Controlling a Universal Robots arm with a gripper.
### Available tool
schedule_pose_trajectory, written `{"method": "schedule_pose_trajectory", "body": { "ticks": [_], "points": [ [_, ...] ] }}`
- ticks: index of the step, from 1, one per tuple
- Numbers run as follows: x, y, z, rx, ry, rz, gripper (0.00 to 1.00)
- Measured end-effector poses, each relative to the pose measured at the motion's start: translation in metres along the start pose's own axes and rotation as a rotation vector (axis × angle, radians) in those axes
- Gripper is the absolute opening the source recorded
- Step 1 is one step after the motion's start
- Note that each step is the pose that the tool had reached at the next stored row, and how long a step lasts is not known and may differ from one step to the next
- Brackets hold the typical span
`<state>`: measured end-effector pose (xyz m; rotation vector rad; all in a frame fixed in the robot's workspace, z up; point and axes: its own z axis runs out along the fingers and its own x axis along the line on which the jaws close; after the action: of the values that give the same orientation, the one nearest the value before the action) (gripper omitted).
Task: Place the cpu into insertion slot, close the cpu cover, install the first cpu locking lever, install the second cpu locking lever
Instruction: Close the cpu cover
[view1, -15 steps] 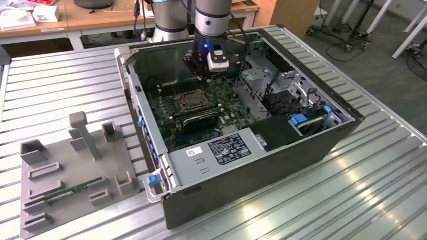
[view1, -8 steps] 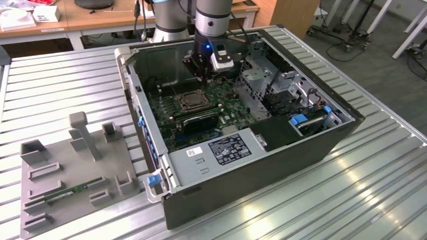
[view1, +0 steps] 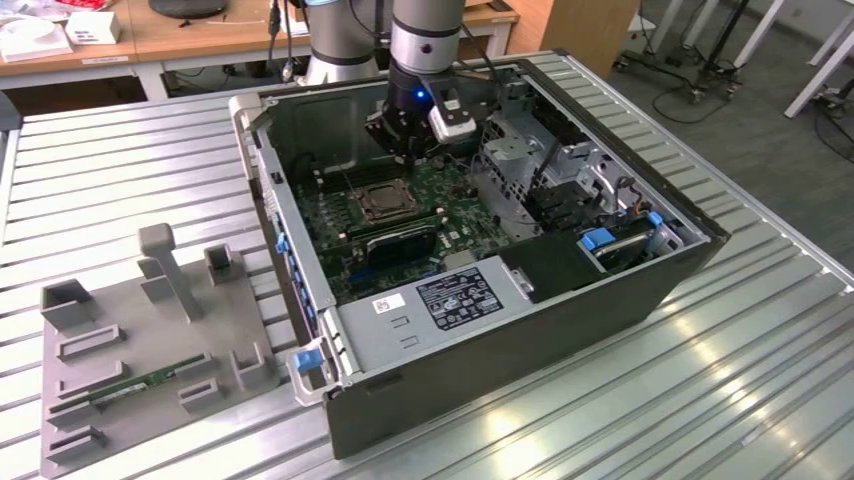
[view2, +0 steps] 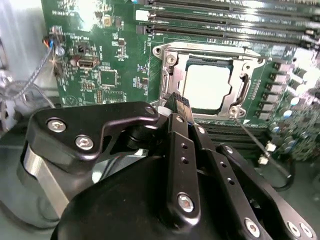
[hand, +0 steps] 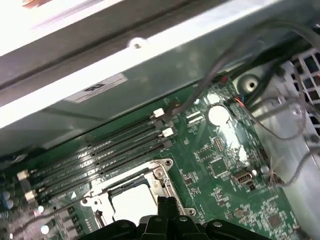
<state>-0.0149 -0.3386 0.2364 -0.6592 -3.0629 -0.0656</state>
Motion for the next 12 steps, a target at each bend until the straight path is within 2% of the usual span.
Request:
{"method": "schedule_pose_trajectory", "body": {
  "ticks": [6, 7, 12],
  "points": [
    [0.0000, 0.0000, 0.0006, 0.0018, 0.0042, -0.108, 0.11],
    [0.0000, 0.0000, 0.0007, 0.0024, 0.0057, -0.144, 0.11],
    [0.0000, -0.0001, 0.0012, 0.0039, 0.0092, -0.236, 0.11]
  ]
}}
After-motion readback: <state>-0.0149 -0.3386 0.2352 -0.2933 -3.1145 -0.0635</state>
